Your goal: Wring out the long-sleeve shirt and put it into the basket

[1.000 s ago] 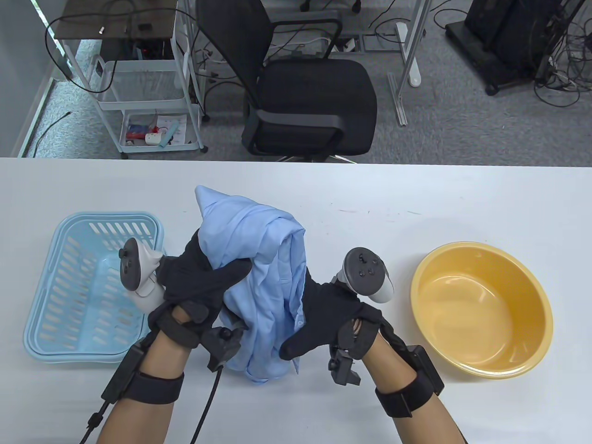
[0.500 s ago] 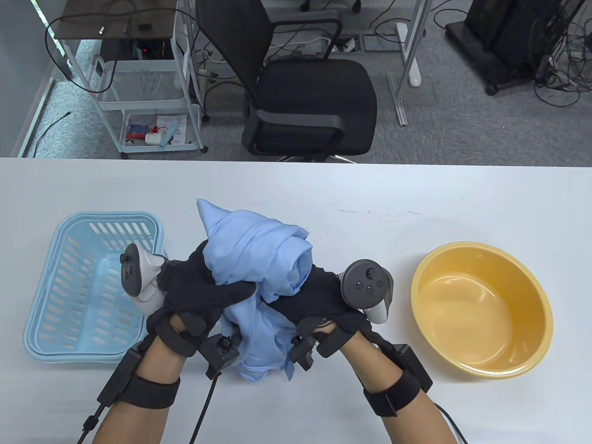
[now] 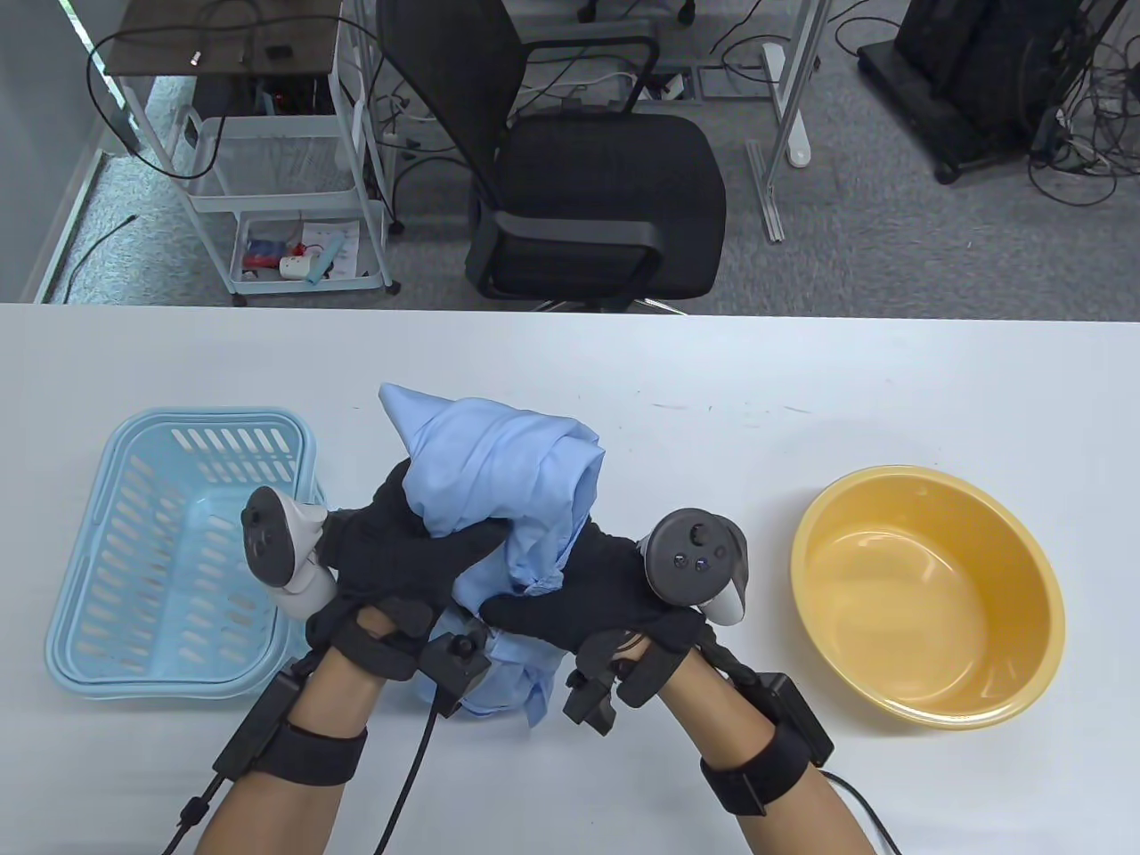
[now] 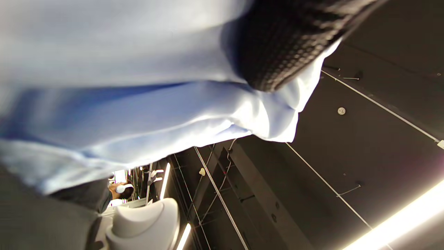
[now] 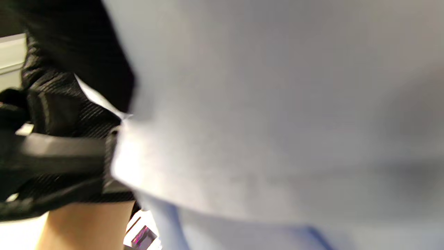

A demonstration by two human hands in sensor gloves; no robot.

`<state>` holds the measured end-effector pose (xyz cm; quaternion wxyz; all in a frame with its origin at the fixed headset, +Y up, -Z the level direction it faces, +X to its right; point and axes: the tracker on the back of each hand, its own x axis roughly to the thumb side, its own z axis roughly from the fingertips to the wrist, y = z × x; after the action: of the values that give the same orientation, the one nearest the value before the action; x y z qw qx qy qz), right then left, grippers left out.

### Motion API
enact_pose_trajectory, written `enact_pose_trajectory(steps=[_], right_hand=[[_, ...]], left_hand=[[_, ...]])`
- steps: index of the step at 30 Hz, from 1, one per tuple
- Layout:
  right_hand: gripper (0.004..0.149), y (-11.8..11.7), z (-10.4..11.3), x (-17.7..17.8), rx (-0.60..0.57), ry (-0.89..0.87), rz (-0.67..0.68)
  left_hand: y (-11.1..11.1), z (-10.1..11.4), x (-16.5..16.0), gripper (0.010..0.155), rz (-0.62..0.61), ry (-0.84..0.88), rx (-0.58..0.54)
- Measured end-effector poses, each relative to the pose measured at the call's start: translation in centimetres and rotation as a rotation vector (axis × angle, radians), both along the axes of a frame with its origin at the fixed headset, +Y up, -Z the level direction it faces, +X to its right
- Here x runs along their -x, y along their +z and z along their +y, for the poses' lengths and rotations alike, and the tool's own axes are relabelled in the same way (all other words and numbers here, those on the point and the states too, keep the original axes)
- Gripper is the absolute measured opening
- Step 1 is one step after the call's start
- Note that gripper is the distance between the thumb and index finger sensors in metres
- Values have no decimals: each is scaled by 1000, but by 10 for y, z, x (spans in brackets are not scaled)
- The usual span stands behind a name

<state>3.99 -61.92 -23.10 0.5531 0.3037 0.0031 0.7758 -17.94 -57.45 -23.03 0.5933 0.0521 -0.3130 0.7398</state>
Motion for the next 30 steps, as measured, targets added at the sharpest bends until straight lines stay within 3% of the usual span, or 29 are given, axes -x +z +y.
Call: enact_pose_trajectory(steps=[6, 7, 8, 11, 13, 15, 17, 22, 24, 27, 29, 30], right_hand=[[87, -6, 2, -14, -93, 43, -185], [82, -6, 2, -17, -114, 55, -218], [78, -8, 2, -22, -137, 73, -260], [67, -12, -7, -30, -112, 70, -300], [61, -12, -11, -30, -96, 49, -286], [57, -10, -13, -29, -119, 77, -297], [55, -7, -13, -30, -153, 115, -327], [55, 0, -1, -26, -286, 255, -382], [54, 4, 4, -21, -332, 307, -371], [55, 4, 2, -21, -336, 298, -358], [60, 3, -1, -24, -292, 233, -341], [70, 2, -3, -26, -269, 213, -332]], left_hand=[[0, 2, 4, 68, -181, 74, 81], [1, 1, 5, 80, -198, 87, 97], [2, -2, 6, 68, -219, 98, 125], [4, -8, 5, 61, -248, 228, 208], [4, -8, 1, 56, -337, 284, 250], [4, -6, 1, 57, -282, 215, 263], [5, -1, 5, 68, -182, 53, 186], [12, 7, 3, 116, 9, -361, 62], [12, 10, 0, 113, 71, -435, 64], [11, 16, -5, 70, 26, -390, 101], [11, 17, -7, 57, 42, -326, 98], [10, 16, -7, 55, 23, -292, 103]])
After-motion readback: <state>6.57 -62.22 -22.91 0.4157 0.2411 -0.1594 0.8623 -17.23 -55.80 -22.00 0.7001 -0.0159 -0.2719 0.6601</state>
